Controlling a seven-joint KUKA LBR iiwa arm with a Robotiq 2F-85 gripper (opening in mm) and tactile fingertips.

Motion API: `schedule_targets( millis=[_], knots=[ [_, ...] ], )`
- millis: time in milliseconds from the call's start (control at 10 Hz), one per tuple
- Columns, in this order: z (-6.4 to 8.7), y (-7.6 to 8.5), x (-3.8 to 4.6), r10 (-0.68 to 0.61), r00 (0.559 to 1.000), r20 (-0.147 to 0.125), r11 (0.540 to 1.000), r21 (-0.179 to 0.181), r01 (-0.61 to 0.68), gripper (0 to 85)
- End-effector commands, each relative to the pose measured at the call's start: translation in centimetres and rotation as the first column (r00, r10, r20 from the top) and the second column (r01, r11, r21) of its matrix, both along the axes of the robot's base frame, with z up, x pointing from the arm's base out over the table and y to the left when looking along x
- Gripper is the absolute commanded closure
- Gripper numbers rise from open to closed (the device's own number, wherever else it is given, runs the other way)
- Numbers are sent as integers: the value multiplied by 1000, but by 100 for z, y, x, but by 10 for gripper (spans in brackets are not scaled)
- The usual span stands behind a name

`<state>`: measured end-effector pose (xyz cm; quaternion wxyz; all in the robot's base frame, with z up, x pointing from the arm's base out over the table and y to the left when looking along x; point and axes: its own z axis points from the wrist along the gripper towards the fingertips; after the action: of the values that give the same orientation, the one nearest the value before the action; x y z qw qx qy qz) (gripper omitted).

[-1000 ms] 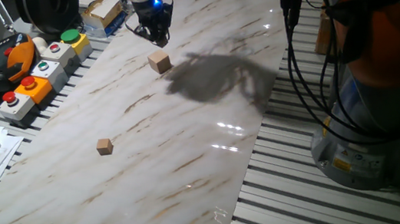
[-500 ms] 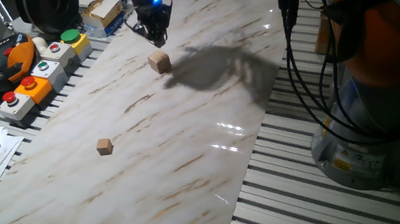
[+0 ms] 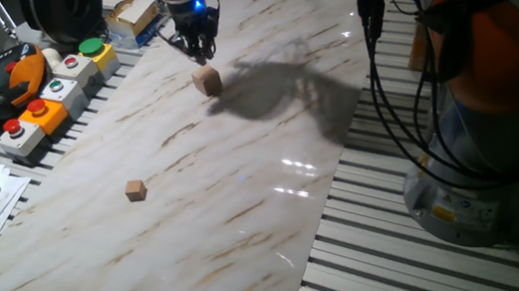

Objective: Pick up the small block on the left and move it to the right

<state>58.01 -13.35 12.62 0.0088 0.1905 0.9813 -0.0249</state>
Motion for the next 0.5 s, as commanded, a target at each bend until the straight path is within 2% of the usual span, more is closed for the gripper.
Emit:
schedule_targets(
  millis=[0,100,400],
  knots=[
    [-33,-4,31,-16,1000,12,1000,-3,16,333],
    [-72,-31,74,-23,1000,14,1000,-4,23,257],
    [-200,-156,114,-15,1000,21,1000,-2,15,217]
  ],
)
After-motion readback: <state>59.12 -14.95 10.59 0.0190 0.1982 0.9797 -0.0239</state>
